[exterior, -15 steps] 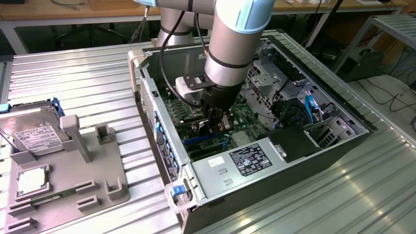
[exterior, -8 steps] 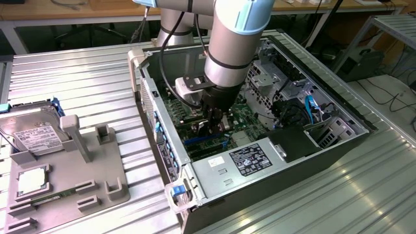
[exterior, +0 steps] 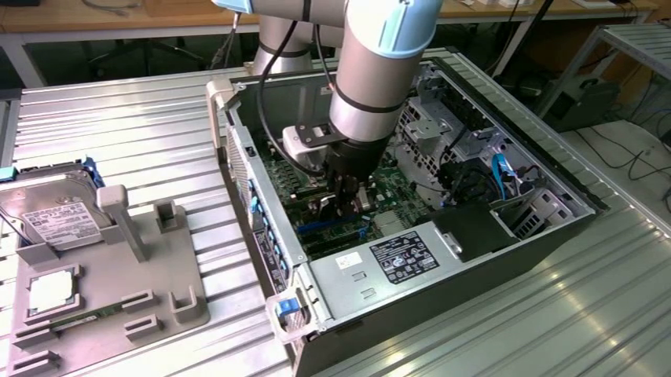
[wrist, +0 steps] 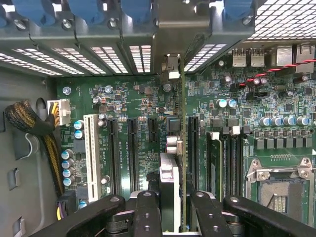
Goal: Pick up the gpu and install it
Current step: 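Insert the gpu into the slot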
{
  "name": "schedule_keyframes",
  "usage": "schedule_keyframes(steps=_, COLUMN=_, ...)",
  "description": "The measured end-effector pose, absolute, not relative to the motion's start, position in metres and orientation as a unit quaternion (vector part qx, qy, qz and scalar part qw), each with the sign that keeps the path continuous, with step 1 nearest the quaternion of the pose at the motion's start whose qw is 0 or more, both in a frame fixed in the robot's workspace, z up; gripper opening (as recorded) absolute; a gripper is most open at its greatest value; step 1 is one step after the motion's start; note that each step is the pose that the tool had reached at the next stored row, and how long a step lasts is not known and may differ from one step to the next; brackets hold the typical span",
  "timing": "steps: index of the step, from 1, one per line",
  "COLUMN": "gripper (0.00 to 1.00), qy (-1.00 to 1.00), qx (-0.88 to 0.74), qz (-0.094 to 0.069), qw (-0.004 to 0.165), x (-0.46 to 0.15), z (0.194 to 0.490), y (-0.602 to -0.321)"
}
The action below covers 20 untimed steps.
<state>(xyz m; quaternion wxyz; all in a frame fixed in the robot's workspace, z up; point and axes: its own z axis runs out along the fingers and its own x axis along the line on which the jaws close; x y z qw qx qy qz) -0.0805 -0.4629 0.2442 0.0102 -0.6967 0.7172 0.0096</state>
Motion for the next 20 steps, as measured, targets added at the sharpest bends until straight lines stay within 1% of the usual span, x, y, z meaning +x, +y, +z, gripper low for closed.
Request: schedule_keyframes(steps=20, gripper=0.28, qy=0.716, qx=-0.698, qz=0.010, qw=0.010, x=-0.0806, z=0.2438, y=-0.4608)
